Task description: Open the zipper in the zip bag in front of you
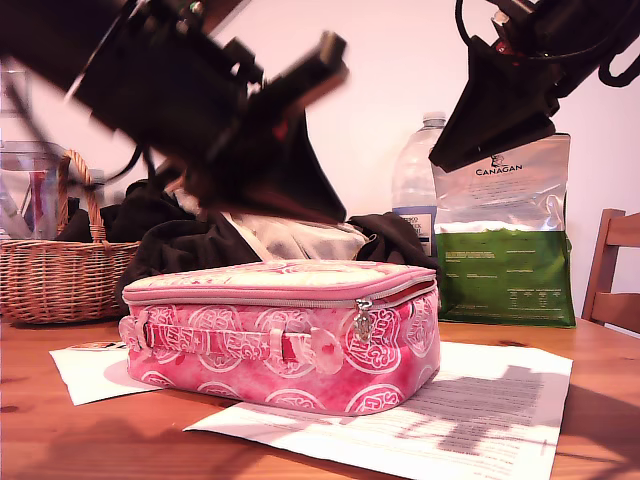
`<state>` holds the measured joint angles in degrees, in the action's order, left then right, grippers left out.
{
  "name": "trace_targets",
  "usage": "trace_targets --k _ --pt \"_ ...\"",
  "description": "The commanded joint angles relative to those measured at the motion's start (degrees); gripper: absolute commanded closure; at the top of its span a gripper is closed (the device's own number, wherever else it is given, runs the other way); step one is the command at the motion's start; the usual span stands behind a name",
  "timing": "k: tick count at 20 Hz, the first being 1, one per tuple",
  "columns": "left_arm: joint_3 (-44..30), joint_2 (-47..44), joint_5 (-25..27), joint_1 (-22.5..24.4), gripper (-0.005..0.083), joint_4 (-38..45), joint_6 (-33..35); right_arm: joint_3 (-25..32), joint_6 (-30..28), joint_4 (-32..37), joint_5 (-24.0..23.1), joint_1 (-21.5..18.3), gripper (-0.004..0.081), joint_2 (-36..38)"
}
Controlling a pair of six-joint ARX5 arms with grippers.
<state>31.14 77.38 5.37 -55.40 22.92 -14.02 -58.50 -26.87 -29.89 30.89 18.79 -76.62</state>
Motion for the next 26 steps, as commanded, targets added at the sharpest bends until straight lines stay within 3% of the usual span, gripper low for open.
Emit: trace_targets --k 1,6,10,26 --pt "-3.2 0.9 4.6 -2.9 0.0793 4.5 -0.8 0.2 0.0 0.5 0.1 -0.2 0.0583 0.7" --pt "-3.4 7.0 6.3 -5.0 0.0777 8.7 -6.7 0.2 1.4 2.1 0.3 -0.2 0.0583 0.7" --pt "-3.2 12.1 8.8 -5.0 0.0502 12.3 -7.0 0.2 1.5 2.3 0.3 -0.2 0.0583 0.7" --pt "2.8 23.5 10.4 -4.4 0.0527 19.0 -4.0 0.2 1.6 2.6 0.6 -0.2 0.0583 0.7"
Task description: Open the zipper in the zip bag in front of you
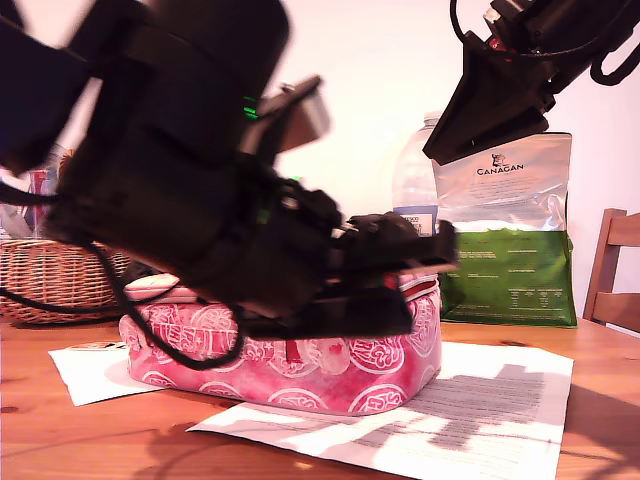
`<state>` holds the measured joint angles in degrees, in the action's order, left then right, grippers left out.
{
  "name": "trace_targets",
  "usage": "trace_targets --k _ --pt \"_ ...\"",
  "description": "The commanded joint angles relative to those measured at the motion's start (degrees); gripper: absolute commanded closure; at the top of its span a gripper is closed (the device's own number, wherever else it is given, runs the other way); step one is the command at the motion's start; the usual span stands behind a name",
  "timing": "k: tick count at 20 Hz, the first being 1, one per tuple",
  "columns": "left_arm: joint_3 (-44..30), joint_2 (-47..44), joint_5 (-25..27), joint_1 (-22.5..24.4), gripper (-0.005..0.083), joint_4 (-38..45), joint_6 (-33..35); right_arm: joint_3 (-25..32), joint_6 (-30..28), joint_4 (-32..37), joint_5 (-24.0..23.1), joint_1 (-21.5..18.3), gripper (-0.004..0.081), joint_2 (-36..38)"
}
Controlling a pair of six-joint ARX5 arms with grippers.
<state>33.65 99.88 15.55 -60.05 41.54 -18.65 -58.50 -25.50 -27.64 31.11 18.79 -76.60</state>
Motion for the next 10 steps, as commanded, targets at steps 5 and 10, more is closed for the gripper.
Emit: trace_targets --k 5,10 --pt "0.5 1.0 0.2 0.9 0.0795 -1.6 0.6 0.2 2.4 -1.0 0.4 -0.2 0.0583 0.7" --pt "0.5 0.5 -4.7 0.9 0.0793 -1.6 0.7 0.2 28.7 -7.5 -0.2 -2.1 0.0571 -0.3"
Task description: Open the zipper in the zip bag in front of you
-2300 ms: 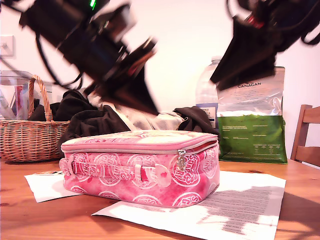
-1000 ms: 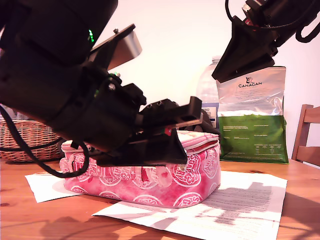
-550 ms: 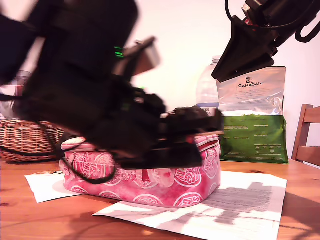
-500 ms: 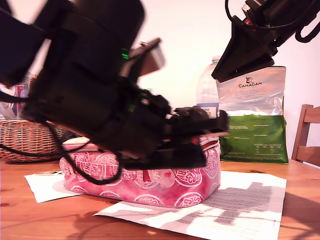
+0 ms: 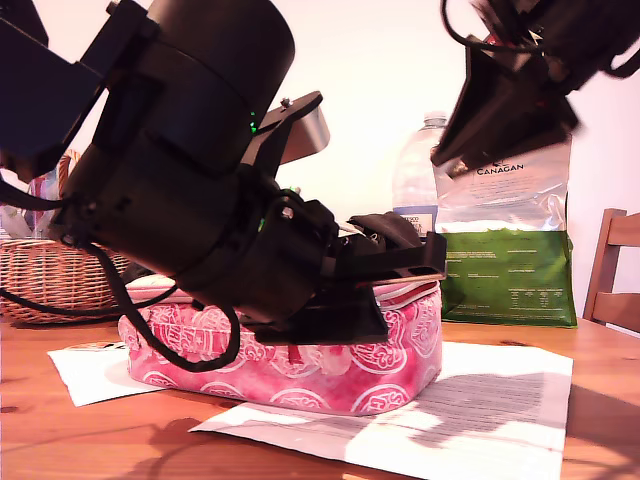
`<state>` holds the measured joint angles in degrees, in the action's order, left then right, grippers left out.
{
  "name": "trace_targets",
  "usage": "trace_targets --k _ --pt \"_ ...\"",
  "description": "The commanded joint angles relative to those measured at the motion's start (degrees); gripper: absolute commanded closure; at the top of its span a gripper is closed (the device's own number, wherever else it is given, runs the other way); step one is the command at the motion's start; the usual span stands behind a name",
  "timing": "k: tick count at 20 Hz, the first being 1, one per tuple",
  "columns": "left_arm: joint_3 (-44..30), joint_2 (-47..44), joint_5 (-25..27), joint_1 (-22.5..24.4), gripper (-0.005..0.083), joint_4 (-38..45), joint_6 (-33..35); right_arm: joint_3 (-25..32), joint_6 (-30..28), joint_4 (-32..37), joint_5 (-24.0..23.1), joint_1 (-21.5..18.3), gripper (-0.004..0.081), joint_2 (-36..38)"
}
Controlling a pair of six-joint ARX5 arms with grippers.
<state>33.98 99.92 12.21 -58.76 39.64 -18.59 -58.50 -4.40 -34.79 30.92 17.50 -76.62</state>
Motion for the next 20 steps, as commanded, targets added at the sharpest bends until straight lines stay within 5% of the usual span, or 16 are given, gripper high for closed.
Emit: trace_targets --k 1,6,13,20 --pt "0.2 0.4 -2.5 -0.4 0.0793 0.3 0.6 0.2 10.7 -1.1 0.2 -1.2 0.0551 -0.9" --pt "0.2 0.1 -7.4 -0.4 0.0793 0.3 1.0 0.2 23.7 -0.7 4.0 -1.2 0.0416 -6.9" --pt "0.5 0.1 -8.4 0.6 0.0793 0.3 1.1 0.2 33.1 5.7 7.5 -1.5 0.0394 -11.9" --pt "1.6 0.1 -10.5 1.5 0.0793 0.3 1.0 0.3 32.9 5.2 6.4 -1.4 0.0394 -14.8"
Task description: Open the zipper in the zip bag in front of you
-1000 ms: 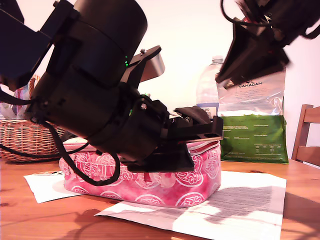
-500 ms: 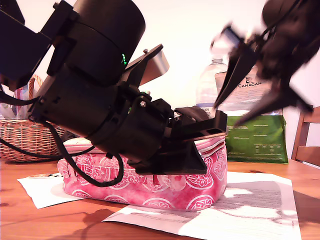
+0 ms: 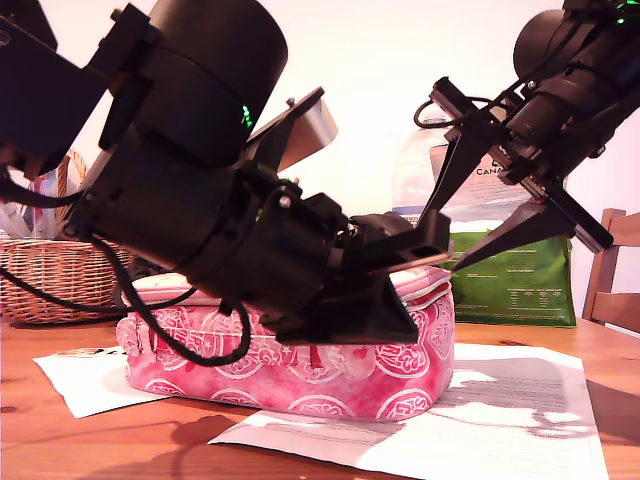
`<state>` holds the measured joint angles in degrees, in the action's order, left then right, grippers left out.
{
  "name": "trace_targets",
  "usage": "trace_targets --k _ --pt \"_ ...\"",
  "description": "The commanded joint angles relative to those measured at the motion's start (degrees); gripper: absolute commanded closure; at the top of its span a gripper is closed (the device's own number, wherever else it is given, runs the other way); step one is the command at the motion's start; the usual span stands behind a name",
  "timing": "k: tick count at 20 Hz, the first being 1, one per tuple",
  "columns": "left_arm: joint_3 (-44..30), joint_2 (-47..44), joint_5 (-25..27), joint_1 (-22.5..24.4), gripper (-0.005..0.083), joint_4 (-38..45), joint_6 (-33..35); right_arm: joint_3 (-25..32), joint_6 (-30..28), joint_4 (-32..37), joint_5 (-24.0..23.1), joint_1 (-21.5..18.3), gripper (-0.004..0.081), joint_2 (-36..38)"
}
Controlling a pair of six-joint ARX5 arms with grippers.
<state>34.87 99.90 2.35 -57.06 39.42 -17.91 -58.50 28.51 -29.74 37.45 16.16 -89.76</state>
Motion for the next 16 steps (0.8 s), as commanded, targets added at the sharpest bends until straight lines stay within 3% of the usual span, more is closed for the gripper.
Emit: trace_targets --k 1,7,14,16 --pt "0.7 0.2 -0.7 -0.2 0.0793 0.5 0.4 0.3 0.0 0.1 -0.5 0.0 0.0394 -2.4" --pt "0.7 0.2 -2.5 -0.2 0.0793 0.7 0.3 0.3 3.0 4.2 0.3 0.7 0.0394 -3.6" --pt "0.7 0.2 -4.1 -0.1 0.0793 -0.7 0.4 0.3 6.1 8.0 5.6 1.5 0.0404 -3.6" --pt "0.7 0.2 -4.3 0.0 0.0793 -2.0 0.4 0.3 6.2 8.5 6.2 1.5 0.0478 -3.6"
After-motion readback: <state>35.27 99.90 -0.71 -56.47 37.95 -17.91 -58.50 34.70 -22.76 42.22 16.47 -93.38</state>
